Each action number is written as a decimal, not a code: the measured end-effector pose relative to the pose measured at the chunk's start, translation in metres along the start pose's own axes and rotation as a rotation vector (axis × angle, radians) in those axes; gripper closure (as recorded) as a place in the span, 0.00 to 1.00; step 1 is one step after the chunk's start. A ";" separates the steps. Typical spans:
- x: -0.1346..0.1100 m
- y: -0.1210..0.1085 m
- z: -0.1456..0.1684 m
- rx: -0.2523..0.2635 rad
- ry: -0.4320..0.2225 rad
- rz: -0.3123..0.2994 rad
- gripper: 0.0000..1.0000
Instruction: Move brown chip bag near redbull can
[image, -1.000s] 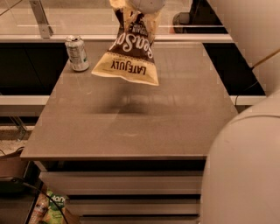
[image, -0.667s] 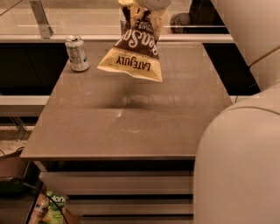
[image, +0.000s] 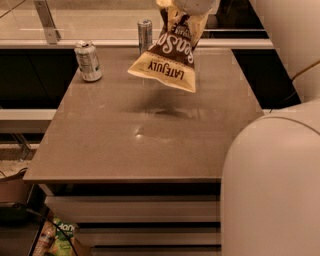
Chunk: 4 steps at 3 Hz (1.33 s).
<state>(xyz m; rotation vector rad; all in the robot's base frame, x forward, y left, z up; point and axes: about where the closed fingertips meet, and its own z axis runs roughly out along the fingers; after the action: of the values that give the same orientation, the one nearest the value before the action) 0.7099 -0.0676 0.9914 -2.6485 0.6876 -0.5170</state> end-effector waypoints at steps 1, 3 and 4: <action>0.022 0.011 0.004 -0.011 0.068 0.036 1.00; 0.054 0.019 0.021 -0.055 0.212 0.025 1.00; 0.073 0.032 0.062 -0.104 0.221 0.045 1.00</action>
Offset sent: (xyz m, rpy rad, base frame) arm 0.0422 -0.0489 -0.0024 -0.1476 -0.2085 -0.1516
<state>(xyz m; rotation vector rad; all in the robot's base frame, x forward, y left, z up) 0.7837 -0.1164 0.9427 -2.6897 0.8590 -0.7888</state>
